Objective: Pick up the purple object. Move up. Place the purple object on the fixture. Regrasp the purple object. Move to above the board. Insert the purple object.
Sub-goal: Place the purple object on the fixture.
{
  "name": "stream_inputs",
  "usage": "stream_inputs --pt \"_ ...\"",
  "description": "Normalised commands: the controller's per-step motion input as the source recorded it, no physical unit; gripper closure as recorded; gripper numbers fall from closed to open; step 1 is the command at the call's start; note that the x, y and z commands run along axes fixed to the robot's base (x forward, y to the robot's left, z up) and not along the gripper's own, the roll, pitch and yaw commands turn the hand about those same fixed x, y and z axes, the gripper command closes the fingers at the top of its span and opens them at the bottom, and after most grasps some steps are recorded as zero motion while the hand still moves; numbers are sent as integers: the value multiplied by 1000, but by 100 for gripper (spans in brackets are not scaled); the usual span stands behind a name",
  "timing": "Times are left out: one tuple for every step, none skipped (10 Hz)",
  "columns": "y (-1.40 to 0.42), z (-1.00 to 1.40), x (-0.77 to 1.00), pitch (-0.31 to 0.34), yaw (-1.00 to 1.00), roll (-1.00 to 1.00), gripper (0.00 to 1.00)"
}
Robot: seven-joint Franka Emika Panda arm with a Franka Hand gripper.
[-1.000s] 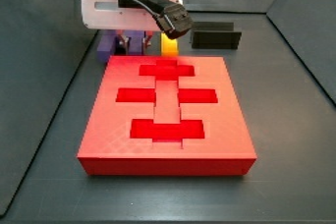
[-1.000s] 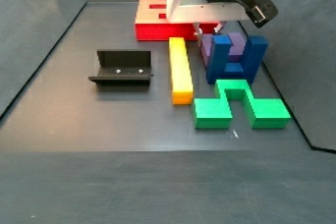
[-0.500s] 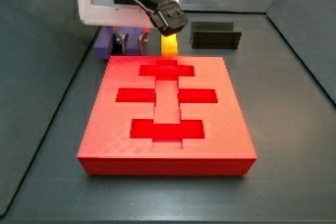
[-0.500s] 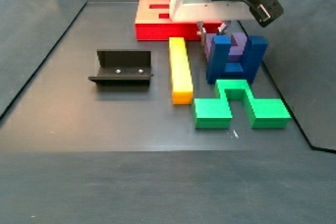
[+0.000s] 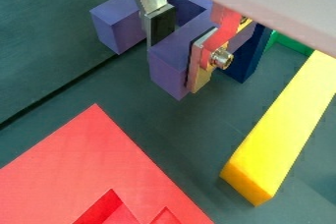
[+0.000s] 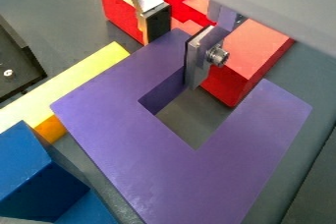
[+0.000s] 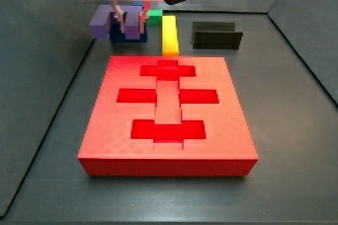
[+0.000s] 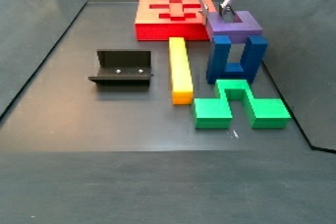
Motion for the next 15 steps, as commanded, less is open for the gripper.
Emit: stream_inputs --pt "0 189 109 100 0 0 100" --pt "0 294 503 111 0 0 100" --pt "0 563 729 200 0 -74 100" --pt "0 734 666 20 0 -174 100" --pt "0 631 803 69 0 -183 100" --pt "0 549 923 91 0 -200 100" --pt "0 489 957 106 0 -189 100" --pt "0 383 1000 134 -37 -157 100" --pt "57 329 1000 114 -126 -203 100" --pt "74 271 1000 29 -186 -314 100" --pt "123 209 1000 0 -246 -443 100" --pt "129 180 1000 0 -263 -506 100" --pt "160 151 931 0 -314 -609 100" --pt "157 114 900 -9 -337 -649 100" --pt "151 94 900 -17 -323 -689 100"
